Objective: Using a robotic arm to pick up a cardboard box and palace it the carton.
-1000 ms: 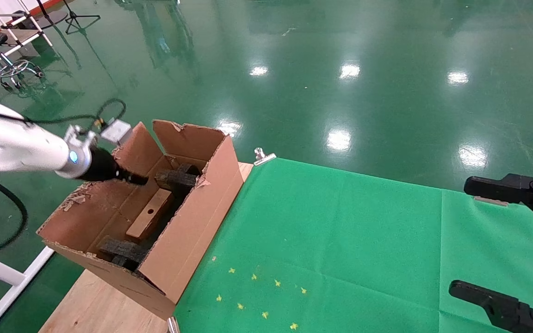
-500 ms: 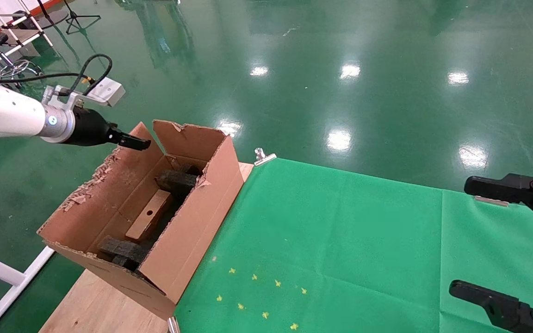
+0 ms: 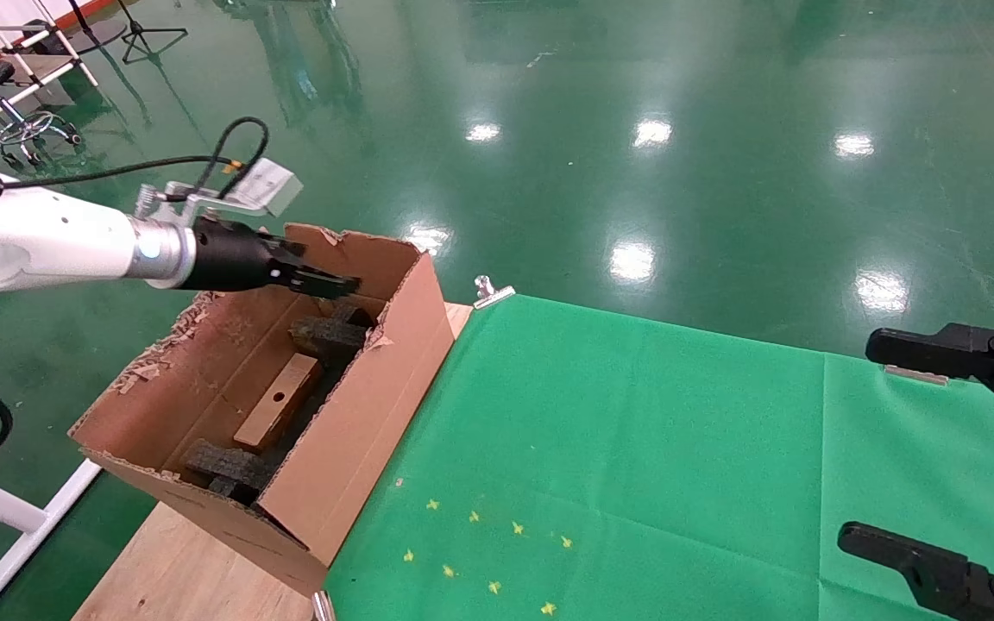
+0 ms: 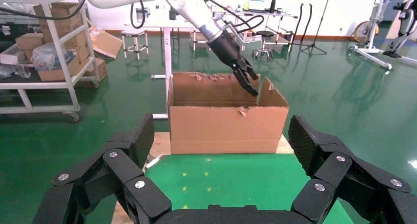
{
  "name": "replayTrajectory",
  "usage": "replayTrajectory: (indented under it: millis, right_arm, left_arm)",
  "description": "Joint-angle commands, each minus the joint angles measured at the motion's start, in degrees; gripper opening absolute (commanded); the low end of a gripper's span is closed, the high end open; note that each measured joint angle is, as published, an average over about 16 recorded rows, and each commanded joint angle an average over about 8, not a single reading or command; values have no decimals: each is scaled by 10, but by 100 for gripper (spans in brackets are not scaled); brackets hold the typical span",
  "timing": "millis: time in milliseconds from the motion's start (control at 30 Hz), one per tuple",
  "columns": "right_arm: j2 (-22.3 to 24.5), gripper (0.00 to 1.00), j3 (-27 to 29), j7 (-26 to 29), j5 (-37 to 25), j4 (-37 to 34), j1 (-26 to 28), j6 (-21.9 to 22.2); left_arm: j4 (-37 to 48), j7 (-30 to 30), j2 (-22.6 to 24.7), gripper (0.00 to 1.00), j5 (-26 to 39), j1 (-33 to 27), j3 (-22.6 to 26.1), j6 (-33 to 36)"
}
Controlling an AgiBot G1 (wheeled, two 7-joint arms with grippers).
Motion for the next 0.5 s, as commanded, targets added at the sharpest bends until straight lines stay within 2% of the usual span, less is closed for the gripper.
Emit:
replayTrajectory:
  millis: [33, 500]
  right_arm:
    - [0, 100, 0, 0, 0, 0, 0, 0]
    - [0, 100, 0, 0, 0, 0, 0, 0]
  left_arm:
    - [-21, 8, -4, 100, -21, 15, -12, 12]
    - [-167, 64, -34, 100, -170, 122, -95, 92]
